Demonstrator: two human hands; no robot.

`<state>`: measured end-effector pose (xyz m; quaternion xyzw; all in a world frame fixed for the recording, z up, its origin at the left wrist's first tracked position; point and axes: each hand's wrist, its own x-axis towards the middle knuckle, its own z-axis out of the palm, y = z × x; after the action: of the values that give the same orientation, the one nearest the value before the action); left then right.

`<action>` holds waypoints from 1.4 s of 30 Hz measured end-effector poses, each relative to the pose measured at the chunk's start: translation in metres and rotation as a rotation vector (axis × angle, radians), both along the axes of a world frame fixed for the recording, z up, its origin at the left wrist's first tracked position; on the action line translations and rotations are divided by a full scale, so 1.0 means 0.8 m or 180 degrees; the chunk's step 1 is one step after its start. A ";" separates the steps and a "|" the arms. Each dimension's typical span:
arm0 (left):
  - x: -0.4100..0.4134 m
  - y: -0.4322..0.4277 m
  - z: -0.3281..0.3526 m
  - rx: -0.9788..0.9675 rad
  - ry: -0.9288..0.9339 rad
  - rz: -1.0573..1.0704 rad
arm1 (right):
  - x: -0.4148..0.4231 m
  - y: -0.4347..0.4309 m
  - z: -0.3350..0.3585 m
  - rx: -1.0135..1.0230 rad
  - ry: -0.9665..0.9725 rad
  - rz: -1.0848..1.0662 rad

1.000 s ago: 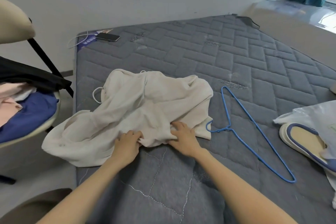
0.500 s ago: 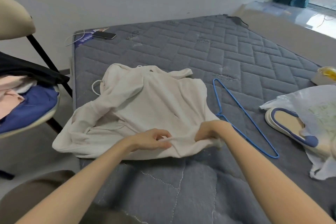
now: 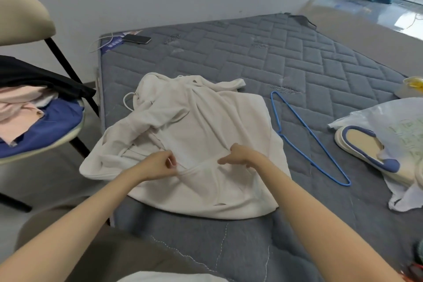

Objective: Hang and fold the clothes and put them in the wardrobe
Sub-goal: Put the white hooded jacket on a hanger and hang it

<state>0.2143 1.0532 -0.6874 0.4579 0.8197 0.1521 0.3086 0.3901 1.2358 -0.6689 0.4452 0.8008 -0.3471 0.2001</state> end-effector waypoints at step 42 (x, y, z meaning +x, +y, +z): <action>-0.125 0.060 0.016 0.1039 0.0953 0.1701 | -0.135 0.068 0.015 0.1629 0.1370 0.0385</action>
<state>0.1141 1.1015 -0.6748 0.2876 0.9118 0.2877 0.0569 0.2820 1.2900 -0.6572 0.3492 0.9108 -0.2084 -0.0716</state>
